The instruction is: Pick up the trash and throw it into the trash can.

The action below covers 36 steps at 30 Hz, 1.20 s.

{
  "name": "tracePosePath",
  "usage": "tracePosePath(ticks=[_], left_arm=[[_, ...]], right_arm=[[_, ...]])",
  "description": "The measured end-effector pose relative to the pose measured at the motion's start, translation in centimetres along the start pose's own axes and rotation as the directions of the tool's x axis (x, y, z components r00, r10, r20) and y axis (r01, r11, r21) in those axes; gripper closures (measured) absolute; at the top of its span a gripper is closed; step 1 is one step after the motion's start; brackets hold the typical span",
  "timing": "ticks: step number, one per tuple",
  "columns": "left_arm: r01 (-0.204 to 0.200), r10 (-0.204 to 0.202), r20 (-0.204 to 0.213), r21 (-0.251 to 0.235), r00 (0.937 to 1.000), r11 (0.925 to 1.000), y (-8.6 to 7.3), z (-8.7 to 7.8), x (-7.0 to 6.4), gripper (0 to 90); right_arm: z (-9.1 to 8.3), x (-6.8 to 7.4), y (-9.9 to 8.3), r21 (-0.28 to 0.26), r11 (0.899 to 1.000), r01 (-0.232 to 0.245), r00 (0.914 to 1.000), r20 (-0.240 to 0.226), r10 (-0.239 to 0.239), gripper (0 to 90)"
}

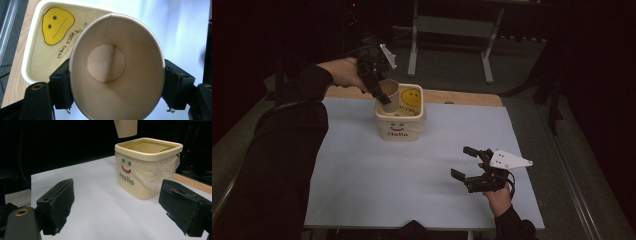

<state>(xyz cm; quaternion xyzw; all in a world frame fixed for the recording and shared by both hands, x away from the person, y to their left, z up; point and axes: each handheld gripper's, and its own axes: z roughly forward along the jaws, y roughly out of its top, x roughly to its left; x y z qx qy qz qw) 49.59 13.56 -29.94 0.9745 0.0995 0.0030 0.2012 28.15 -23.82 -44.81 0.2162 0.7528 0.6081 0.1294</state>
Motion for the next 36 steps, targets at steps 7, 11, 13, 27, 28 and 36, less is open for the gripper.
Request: tracePosePath(ticks=[7,11,13,27,28,36], left_arm=[[0.001,-0.001,-0.009,-0.004,1.0,1.0,0.0,0.1,0.5,25.9],[-0.003,0.003,-0.017,-0.001,0.9999,1.0,0.3,0.2,0.7,23.1],[0.023,-0.024,-0.022,-0.02,0.9995,0.9995,0.5,0.2,1.0,19.4],[0.01,-0.016,-0.091,-0.061,0.9957,0.9981,0.6,0.7,1.0,0.4],[0.007,-0.012,-0.087,-0.061,0.9961,0.9981,0.6,0.8,0.9,0.4],[0.008,-0.013,-0.084,-0.053,0.9964,0.9986,0.6,0.8,0.5,0.4]], right_arm=[[0.0,0.0,0.0,-0.001,1.0,0.001,1.0,-0.001,-0.001,12.8],[0.0,0.0,0.0,0.001,1.0,-0.004,1.0,-0.001,0.004,12.8],[0.0,0.0,0.0,0.002,1.0,-0.004,1.0,-0.001,0.004,12.8],[-0.1,-0.1,0.0,-0.001,1.0,-0.004,1.0,0.0,0.004,12.8],[-0.1,-0.1,0.0,0.0,1.0,-0.004,1.0,0.0,0.004,12.8],[-0.1,0.0,0.0,0.001,1.0,-0.001,1.0,0.0,0.001,12.9]])
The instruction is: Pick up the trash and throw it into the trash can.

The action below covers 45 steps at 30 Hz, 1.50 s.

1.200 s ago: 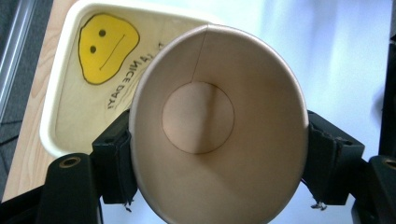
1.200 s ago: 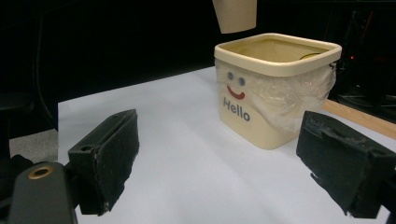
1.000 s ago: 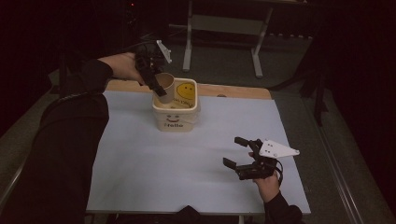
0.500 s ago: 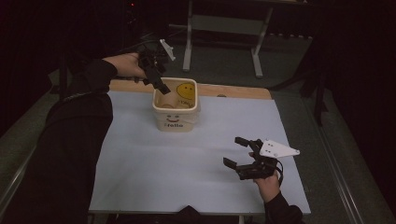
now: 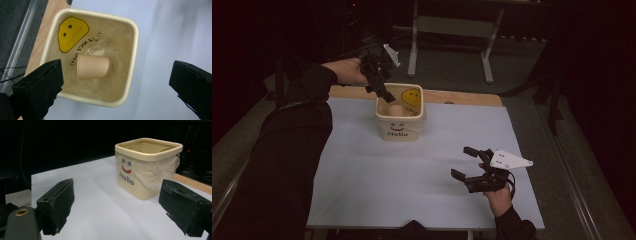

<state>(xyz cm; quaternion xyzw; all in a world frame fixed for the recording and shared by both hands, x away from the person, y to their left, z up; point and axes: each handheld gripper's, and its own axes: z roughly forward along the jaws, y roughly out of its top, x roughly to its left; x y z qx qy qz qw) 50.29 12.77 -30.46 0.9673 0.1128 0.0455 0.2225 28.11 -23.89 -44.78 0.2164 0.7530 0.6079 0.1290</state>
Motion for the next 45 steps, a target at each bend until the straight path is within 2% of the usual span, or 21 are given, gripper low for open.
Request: tracePosePath(ticks=[7,12,15,19,28,34,40,45], left_arm=[[0.012,-0.012,0.002,-0.022,0.9999,0.9997,-0.2,-0.3,-0.3,0.4],[0.02,-0.019,0.009,-0.016,0.9998,0.9997,-0.6,-0.3,-0.5,0.4],[0.016,-0.016,-0.017,-0.024,0.9997,0.9996,-0.9,-0.5,-0.8,0.4],[0.04,-0.041,-0.01,-0.026,0.9991,0.9988,-1.3,-0.8,-1.2,0.4],[0.037,-0.038,-0.009,-0.074,0.9992,0.9966,-2.5,-1.5,-2.6,0.4],[0.032,-0.033,-0.008,-0.075,0.9994,0.9967,-3.5,-1.6,-3.5,0.4],[0.029,-0.029,0.002,-0.102,0.9996,0.9944,-4.4,-2.0,-4.6,0.4],[0.031,-0.03,0.02,-0.093,0.9994,0.9952,-5.5,-2.1,-5.5,0.5]], right_arm=[[0.1,0.0,0.0,-0.001,1.0,0.004,1.0,-0.001,-0.004,12.8],[0.0,0.0,0.0,0.0,1.0,0.003,1.0,0.001,-0.003,12.8],[0.0,0.0,0.0,0.0,1.0,0.006,1.0,0.002,-0.006,12.8],[0.0,0.1,0.1,-0.001,1.0,0.006,1.0,0.003,-0.006,12.8],[0.1,0.3,0.2,0.006,1.0,0.012,0.9999,0.005,-0.012,12.8],[0.1,0.3,0.2,0.005,1.0,0.012,0.9999,0.005,-0.012,12.8],[0.1,0.3,0.2,0.004,1.0,0.013,0.9999,0.007,-0.013,12.8],[0.1,0.4,0.2,0.006,1.0,0.017,0.9998,0.008,-0.017,12.8]])
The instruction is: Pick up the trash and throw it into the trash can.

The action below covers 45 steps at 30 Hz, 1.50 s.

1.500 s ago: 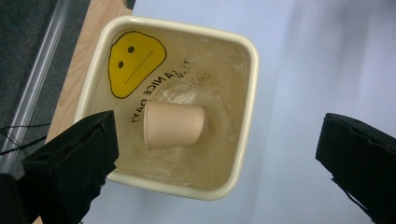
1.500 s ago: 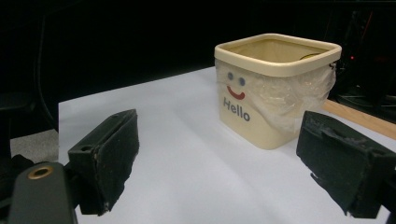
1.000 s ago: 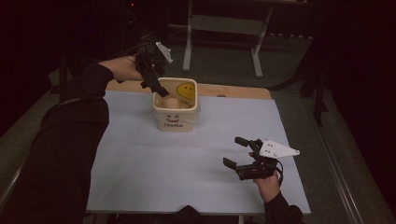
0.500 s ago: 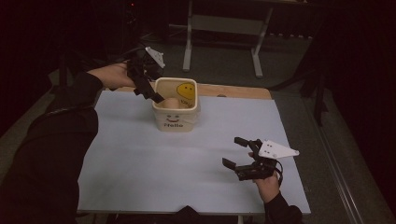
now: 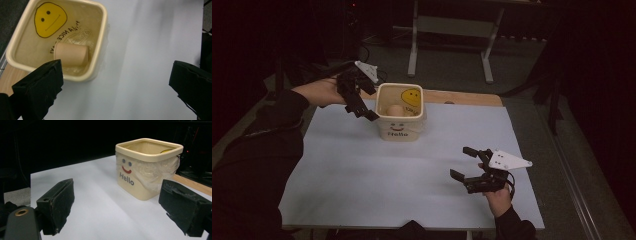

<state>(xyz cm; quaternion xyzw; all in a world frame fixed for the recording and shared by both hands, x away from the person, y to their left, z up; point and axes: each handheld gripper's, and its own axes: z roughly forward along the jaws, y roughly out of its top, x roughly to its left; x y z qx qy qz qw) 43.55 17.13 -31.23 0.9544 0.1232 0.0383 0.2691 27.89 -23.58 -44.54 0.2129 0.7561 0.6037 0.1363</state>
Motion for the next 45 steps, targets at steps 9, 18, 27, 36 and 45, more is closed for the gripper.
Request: tracePosePath(ticks=[9,18,27,36,45], left_arm=[[0.029,-0.029,0.013,-0.03,0.9995,0.9991,-2.7,-0.4,-1.6,0.4],[0.061,-0.06,0.006,-0.042,0.9982,0.9973,-5.1,0.3,-3.3,0.4],[0.089,-0.088,0.016,-0.071,0.996,0.9935,-7.4,1.2,-4.7,0.5],[0.087,-0.086,0.019,-0.082,0.9962,0.9929,-8.5,2.3,-6.5,0.5],[0.072,-0.068,0.037,-0.103,0.997,0.992,-9.7,4.5,-9.5,0.5]], right_arm=[[0.1,0.0,0.0,0.006,1.0,0.001,1.0,0.0,-0.001,12.8],[0.2,0.1,0.0,0.007,1.0,0.002,1.0,0.001,-0.002,12.8],[0.2,0.0,0.0,0.008,1.0,-0.001,1.0,0.002,0.001,12.8],[0.3,0.0,0.0,0.009,1.0,-0.001,1.0,0.002,0.001,12.9],[0.3,0.0,0.0,0.013,1.0,0.004,1.0,0.002,-0.004,12.8]])
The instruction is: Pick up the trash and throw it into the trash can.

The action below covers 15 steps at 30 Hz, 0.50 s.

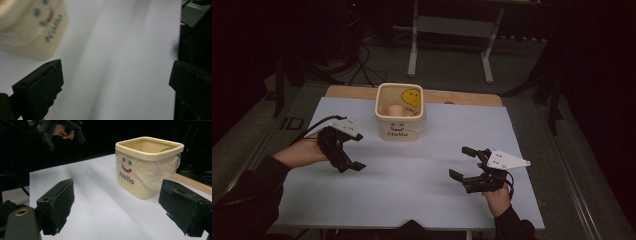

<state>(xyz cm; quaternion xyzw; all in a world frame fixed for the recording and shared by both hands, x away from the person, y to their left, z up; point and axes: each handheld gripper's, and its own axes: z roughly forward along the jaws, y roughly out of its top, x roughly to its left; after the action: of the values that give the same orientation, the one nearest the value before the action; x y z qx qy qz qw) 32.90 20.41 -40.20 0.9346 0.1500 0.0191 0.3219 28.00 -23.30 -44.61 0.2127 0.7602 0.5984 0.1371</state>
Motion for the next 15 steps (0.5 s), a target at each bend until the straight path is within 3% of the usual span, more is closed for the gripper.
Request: tracePosePath(ticks=[9,15], left_arm=[[0.029,-0.028,0.032,-0.037,0.9991,0.9989,-1.8,1.7,-1.5,0.5],[0.052,-0.05,0.025,-0.075,0.9984,0.9958,-3.1,2.7,-2.6,0.5]], right_arm=[[0.0,0.0,0.0,0.002,1.0,0.0,1.0,0.0,0.0,12.8],[0.1,0.1,0.0,0.003,1.0,0.002,1.0,-0.003,-0.002,12.8]])
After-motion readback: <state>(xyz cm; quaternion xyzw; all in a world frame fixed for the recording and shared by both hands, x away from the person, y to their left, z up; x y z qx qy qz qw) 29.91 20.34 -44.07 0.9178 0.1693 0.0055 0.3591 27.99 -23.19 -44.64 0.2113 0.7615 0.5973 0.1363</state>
